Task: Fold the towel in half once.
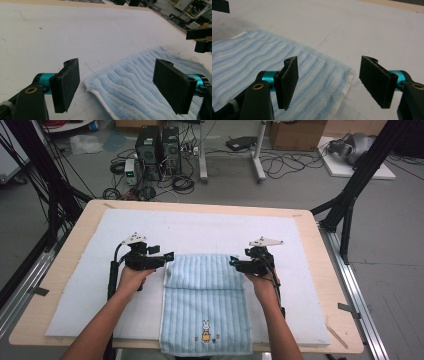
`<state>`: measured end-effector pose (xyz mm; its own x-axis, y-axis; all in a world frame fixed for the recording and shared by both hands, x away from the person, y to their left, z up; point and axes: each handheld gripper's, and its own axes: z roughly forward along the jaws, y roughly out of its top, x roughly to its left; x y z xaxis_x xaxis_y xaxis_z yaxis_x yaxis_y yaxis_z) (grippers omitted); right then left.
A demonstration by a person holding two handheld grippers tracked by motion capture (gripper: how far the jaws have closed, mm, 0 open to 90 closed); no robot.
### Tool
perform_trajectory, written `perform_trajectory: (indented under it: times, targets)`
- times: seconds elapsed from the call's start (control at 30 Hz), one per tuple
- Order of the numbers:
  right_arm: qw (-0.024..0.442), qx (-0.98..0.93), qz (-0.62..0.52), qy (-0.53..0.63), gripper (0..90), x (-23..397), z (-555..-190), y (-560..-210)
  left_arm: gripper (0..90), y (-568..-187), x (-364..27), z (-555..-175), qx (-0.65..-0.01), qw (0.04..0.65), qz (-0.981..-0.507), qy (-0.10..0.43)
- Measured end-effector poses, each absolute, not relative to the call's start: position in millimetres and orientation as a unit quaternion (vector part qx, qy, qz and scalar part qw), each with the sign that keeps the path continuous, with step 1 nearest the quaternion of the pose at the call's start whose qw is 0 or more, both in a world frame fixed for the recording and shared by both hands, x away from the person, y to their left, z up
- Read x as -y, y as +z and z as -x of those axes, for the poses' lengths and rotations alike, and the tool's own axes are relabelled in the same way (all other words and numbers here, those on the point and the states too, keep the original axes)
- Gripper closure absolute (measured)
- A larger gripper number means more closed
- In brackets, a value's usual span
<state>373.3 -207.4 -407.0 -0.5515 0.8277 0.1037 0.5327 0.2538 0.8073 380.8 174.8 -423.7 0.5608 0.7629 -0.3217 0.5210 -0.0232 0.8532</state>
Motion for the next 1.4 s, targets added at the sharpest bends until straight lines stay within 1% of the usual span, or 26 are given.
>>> perform_trajectory:
  times: [0.17,0.3,0.37,0.43,0.5,0.6,0.63,0.67,0.7,0.73,0.77,0.8,0.83,0.87,0.93,1.03,1.23,1.3,1.4]
  targets:
    - [0.17,-0.781,-0.456,0.392,30.0,200,-389,-417,22.1,-431,-172,-390,-0.467,0.518,-0.708,0.112]
    - [0.168,-0.796,-0.46,0.355,31.1,191,-402,-428,22.3,-434,-164,-401,-0.471,0.497,-0.72,0.115]
    - [0.164,-0.798,-0.466,0.345,33.2,188,-406,-432,23.6,-436,-160,-406,-0.474,0.48,-0.728,0.118]
    - [0.16,-0.806,-0.463,0.334,37.5,185,-409,-437,25.2,-438,-156,-408,-0.475,0.471,-0.733,0.121]
    - [0.165,-0.812,-0.458,0.321,39.8,182,-410,-440,27.4,-442,-151,-409,-0.473,0.459,-0.742,0.121]
    - [0.166,-0.813,-0.456,0.321,49.0,182,-410,-439,32.9,-448,-145,-409,-0.465,0.43,-0.764,0.123]
    - [0.163,-0.815,-0.454,0.322,53.6,182,-410,-439,36.1,-449,-143,-409,-0.46,0.424,-0.769,0.13]
    - [0.161,-0.818,-0.447,0.322,60.5,182,-409,-439,37.7,-449,-141,-408,-0.457,0.417,-0.773,0.14]
    - [0.157,-0.821,-0.443,0.325,64.0,181,-409,-438,40.2,-448,-140,-407,-0.451,0.41,-0.779,0.148]
    - [0.153,-0.823,-0.44,0.326,69.6,180,-409,-438,46.5,-448,-140,-406,-0.444,0.402,-0.785,0.159]
    - [0.151,-0.826,-0.434,0.327,74.9,180,-409,-438,54.8,-447,-140,-406,-0.439,0.395,-0.789,0.169]
    - [0.145,-0.828,-0.431,0.329,81.0,179,-408,-438,61.5,-447,-142,-406,-0.441,0.393,-0.788,0.171]
    - [0.142,-0.831,-0.426,0.33,82.5,178,-408,-438,70.4,-447,-144,-406,-0.441,0.397,-0.788,0.166]
    - [0.143,-0.832,-0.422,0.329,82.9,177,-408,-437,80.3,-447,-145,-406,-0.442,0.4,-0.787,0.162]
    - [0.136,-0.83,-0.425,0.333,83.0,179,-409,-438,83.6,-447,-148,-407,-0.445,0.406,-0.783,0.151]
    - [0.135,-0.827,-0.429,0.338,82.9,179,-410,-438,84.2,-447,-150,-409,-0.454,0.415,-0.776,0.142]
    - [0.138,-0.819,-0.435,0.348,82.9,181,-411,-437,84.6,-444,-152,-409,-0.458,0.441,-0.759,0.141]
    - [0.14,-0.813,-0.438,0.357,82.9,183,-410,-435,84.6,-443,-154,-410,-0.466,0.454,-0.748,0.133]
    - [0.144,-0.807,-0.434,0.374,82.9,186,-407,-429,84.6,-436,-159,-408,-0.461,0.472,-0.74,0.128]
